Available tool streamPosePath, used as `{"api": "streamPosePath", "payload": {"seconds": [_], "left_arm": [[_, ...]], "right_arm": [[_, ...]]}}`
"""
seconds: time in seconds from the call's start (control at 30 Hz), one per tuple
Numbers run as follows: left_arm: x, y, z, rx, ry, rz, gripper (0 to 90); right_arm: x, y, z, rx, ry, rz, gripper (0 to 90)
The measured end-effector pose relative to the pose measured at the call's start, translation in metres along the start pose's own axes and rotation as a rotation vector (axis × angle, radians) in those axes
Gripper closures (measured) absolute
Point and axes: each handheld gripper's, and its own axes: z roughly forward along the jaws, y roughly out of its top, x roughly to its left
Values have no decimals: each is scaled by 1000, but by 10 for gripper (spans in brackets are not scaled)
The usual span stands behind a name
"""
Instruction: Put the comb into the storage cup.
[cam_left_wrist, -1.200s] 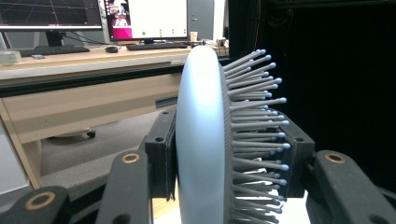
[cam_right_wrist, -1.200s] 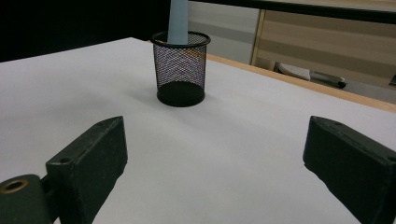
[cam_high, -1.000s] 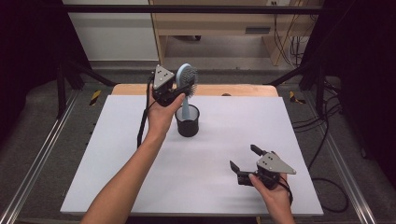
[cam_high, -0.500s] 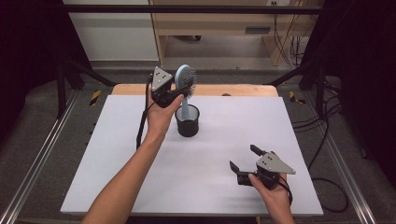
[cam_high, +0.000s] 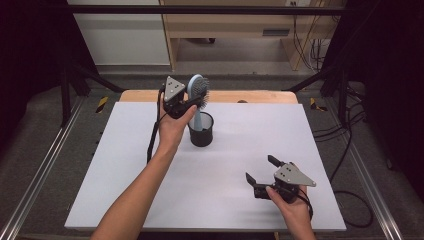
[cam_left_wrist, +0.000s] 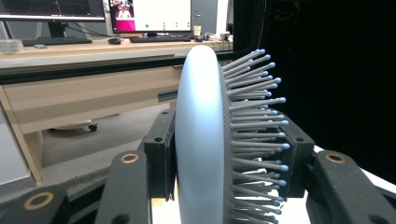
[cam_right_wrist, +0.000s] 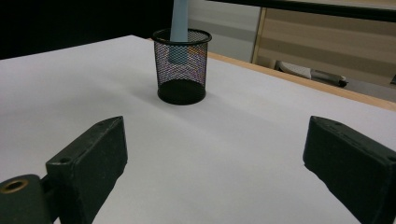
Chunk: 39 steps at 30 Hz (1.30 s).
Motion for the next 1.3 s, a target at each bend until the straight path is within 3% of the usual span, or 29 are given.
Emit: {"api": "streamPosePath", "payload": {"seconds": [1.3], "left_arm": [[-6, -20, 7, 28, -4, -7, 497]], "right_arm": [[1, 0, 1, 4, 10, -3, 66]]}}
